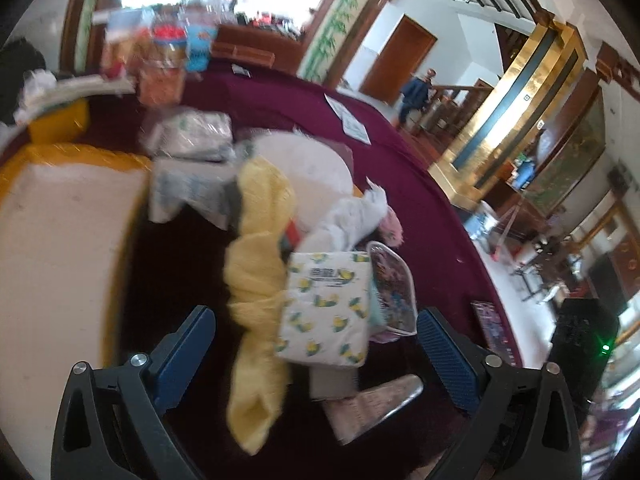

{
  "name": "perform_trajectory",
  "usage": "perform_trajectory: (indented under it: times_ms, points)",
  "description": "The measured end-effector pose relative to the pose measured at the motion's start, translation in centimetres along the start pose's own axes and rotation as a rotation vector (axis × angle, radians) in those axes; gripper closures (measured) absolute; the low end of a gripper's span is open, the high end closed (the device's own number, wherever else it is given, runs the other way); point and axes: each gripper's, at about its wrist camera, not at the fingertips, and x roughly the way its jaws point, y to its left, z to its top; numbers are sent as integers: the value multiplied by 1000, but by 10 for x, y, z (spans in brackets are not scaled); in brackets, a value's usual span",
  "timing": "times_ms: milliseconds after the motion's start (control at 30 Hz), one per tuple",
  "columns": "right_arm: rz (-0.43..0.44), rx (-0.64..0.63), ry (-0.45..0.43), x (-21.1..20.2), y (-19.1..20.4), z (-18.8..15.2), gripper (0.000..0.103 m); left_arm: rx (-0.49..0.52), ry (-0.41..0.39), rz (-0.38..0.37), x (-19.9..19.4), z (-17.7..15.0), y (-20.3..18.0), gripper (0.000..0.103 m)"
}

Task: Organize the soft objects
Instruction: 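Reach left gripper to lemon-print tissue pack while right gripper reaches clear cartoon pencil case, then close left gripper on tissue pack while right gripper closes on pencil case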

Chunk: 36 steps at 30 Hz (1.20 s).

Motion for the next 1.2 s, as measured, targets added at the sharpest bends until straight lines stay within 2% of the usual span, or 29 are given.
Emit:
perform_trajectory:
  times_ms: [100, 233, 333, 400, 433, 500, 567, 600, 633, 667, 767, 833, 900, 933, 1000, 1033, 1067, 1200]
  points:
    - [-29, 34, 19, 7, -12, 5, 20, -17, 14, -44, 6, 2, -2, 3]
    - [-36, 66, 32, 13, -24, 6, 20, -7, 25, -63, 13, 6, -8, 6]
    - [-40, 84, 39, 17, -28, 6, 20, 32, 38, -38, 22, 7, -16, 8]
    - [-39, 87, 40, 18, -29, 6, 20, 45, 61, -14, 30, 6, -16, 20]
    - [-39, 85, 40, 18, -29, 6, 20, 31, 76, -15, 32, 5, -14, 30]
    - [-41, 84, 39, 18, -29, 7, 20, 2, 72, -20, 32, 4, -7, 34]
    - [-41, 84, 39, 19, -29, 8, 20, -10, 68, -19, 30, 4, -1, 49]
    - [-41, 83, 40, 19, -28, 8, 20, -24, 58, -25, 26, 3, 2, 51]
    - [-39, 81, 39, 20, -28, 9, 20, -31, 49, -36, 23, 3, 5, 64]
    - [-40, 75, 36, 19, -26, 10, 20, -33, 40, -43, 22, 5, 7, 72]
    - [-44, 67, 36, 21, -25, 12, 20, -25, 14, -52, 13, 5, 6, 81]
    - [-46, 73, 41, 23, -25, 15, 20, -32, 3, -57, 11, 5, 7, 83]
    - [-56, 75, 42, 24, -25, 17, 20, -25, -3, -49, 10, 5, 7, 83]
    - [-65, 72, 44, 26, -26, 19, 20, -20, 11, -45, 13, 5, 7, 79]
    - [-95, 78, 52, 30, -27, 23, 20, -51, 39, -57, 19, 6, 10, 64]
    - [-102, 81, 56, 32, -28, 25, 20, -74, 60, -47, 23, 5, 14, 48]
    - [-107, 85, 60, 34, -29, 27, 20, -86, 61, -42, 25, 4, 17, 40]
    - [-126, 113, 91, 45, -36, 38, 20, -116, 74, -60, 29, 2, 27, 36]
